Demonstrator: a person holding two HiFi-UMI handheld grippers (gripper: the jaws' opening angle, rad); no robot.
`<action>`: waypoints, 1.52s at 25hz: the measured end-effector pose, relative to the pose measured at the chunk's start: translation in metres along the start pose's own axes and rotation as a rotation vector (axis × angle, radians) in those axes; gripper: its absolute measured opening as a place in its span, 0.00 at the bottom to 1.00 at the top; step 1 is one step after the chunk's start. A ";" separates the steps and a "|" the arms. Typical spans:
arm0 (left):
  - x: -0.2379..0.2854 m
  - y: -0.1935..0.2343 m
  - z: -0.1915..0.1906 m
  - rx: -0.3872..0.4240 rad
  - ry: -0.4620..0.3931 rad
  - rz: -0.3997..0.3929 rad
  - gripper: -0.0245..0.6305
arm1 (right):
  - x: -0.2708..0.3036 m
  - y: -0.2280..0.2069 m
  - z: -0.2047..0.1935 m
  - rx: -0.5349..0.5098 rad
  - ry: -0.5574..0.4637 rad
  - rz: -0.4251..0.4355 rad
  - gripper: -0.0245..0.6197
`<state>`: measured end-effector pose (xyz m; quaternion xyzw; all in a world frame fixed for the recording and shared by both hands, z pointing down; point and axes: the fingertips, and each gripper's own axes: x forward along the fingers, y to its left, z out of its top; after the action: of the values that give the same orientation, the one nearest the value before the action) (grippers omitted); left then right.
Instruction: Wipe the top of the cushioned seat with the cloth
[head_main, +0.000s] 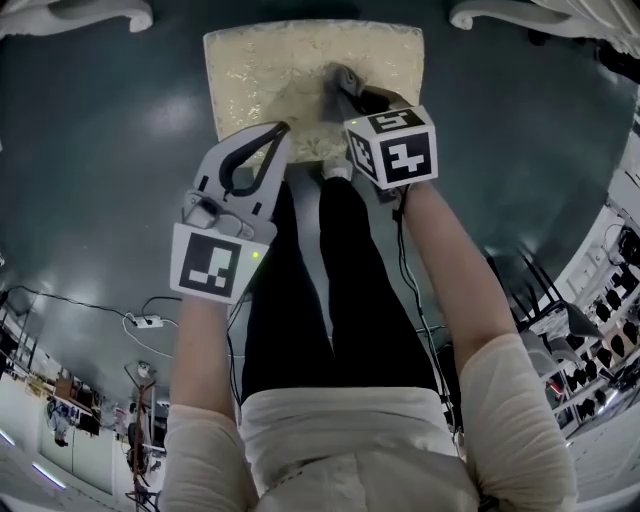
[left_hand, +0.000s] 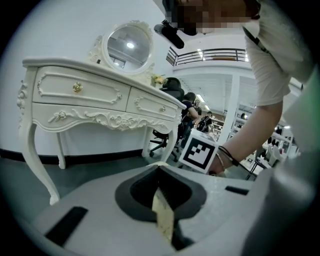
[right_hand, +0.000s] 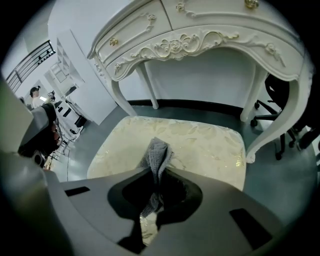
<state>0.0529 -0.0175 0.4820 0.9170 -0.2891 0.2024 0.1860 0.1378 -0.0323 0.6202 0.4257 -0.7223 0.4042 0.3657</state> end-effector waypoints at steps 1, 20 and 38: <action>0.003 -0.002 0.001 0.008 0.004 -0.002 0.04 | -0.002 -0.005 -0.001 0.002 -0.001 -0.005 0.08; 0.062 -0.060 0.029 0.077 0.010 -0.023 0.04 | -0.049 -0.111 -0.044 0.026 0.038 -0.115 0.08; -0.011 -0.055 0.037 0.135 -0.009 -0.038 0.04 | -0.075 -0.032 -0.025 0.018 0.018 -0.082 0.08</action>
<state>0.0877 0.0131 0.4330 0.9336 -0.2584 0.2137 0.1264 0.1991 0.0038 0.5738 0.4546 -0.6974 0.3990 0.3845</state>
